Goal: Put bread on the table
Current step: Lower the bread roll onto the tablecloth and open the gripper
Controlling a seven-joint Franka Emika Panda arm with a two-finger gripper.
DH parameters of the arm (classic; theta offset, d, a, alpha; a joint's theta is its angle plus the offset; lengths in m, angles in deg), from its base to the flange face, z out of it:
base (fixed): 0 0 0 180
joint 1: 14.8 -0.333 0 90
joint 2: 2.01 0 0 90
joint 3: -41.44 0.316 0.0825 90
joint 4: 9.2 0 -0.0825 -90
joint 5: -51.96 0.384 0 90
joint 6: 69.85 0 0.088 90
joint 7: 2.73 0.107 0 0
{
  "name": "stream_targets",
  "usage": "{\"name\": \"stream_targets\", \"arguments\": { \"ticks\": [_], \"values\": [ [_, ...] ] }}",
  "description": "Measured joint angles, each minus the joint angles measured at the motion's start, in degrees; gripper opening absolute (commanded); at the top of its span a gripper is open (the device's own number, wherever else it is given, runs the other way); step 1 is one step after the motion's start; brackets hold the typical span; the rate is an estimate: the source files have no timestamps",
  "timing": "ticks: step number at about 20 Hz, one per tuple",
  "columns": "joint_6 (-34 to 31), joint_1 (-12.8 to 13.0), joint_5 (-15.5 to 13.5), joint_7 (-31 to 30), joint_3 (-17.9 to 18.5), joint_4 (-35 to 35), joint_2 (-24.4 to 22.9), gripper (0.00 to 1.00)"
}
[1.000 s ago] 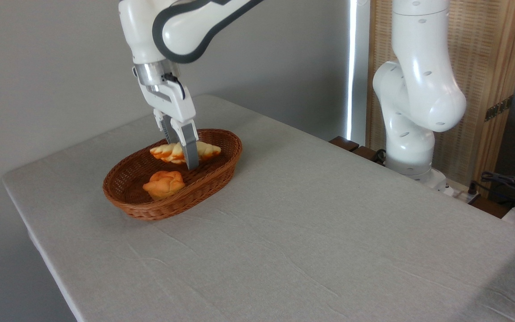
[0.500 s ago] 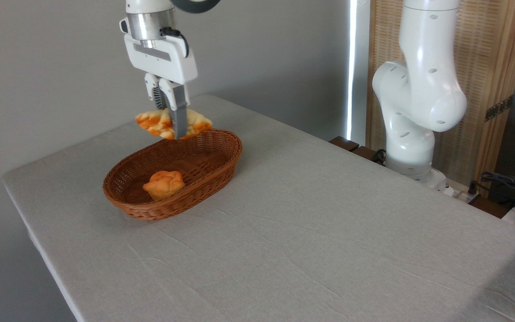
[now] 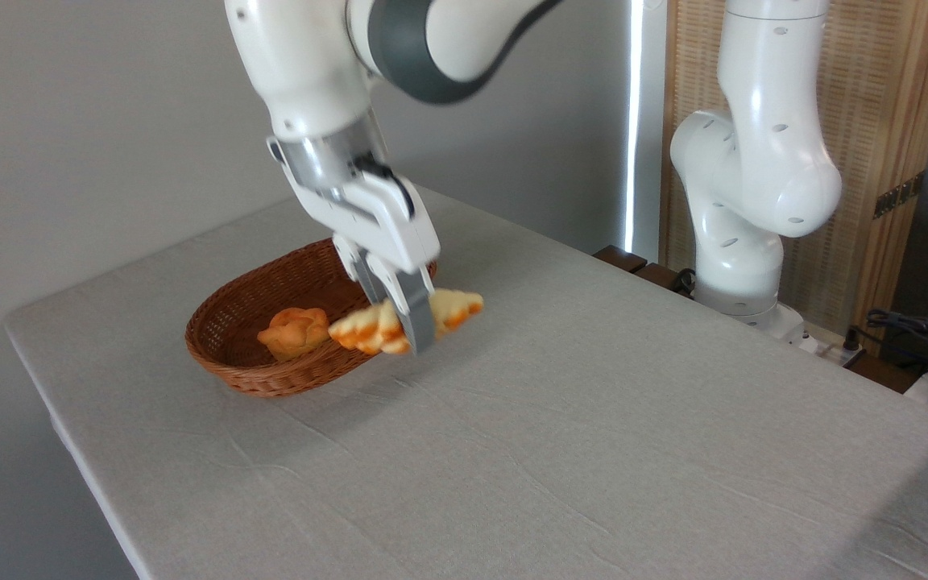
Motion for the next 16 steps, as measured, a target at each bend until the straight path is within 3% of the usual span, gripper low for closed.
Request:
{"name": "stream_targets", "arguments": {
  "ticks": [3, 16],
  "values": [
    [0.0, 0.1, 0.0, 2.5, 0.3, -0.2, 1.3, 1.0],
    [2.1, 0.2, 0.0, 2.6, 0.2, -0.7, 1.8, 1.0]
  ]
}}
